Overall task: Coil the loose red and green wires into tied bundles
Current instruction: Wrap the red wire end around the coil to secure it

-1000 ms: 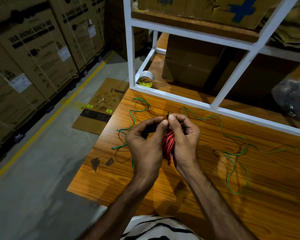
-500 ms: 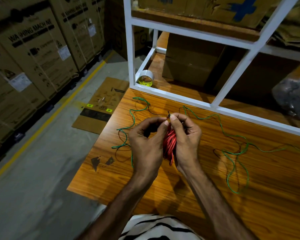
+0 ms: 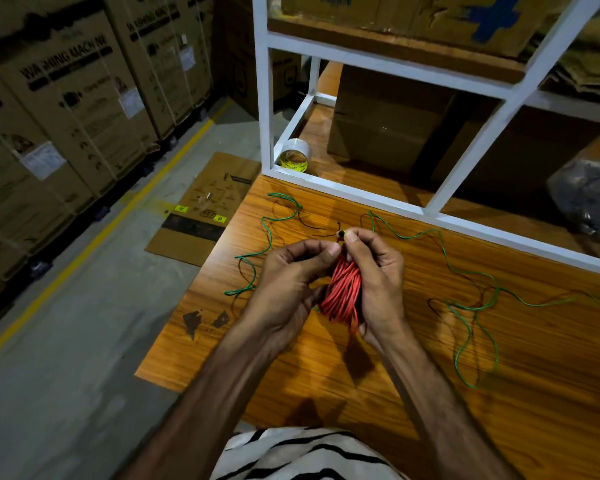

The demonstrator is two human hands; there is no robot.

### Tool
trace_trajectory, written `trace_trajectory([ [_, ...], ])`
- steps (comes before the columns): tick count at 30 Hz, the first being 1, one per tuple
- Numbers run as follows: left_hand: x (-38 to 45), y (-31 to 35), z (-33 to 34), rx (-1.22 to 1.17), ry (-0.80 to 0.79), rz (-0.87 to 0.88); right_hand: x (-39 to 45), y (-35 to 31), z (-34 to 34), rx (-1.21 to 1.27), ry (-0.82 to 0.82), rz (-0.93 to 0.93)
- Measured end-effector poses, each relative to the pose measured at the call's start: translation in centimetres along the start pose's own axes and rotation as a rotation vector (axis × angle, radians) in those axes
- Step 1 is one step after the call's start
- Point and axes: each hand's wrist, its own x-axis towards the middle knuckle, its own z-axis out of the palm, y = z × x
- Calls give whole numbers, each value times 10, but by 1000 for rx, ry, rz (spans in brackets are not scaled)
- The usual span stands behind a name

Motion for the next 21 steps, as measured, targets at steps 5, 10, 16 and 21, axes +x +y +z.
trace_trajectory([
  [5, -5, 3, 3, 31, -1, -2, 2, -7, 4, 172, -62, 139],
  [10, -9, 5, 8, 5, -5, 3, 3, -13, 5, 268, -90, 194],
  [16, -10, 7, 10, -11, 4, -11, 3, -15, 4, 306, -127, 203],
  [21, -9, 8, 10, -11, -4, -26, 4, -12, 1, 309, -132, 208],
])
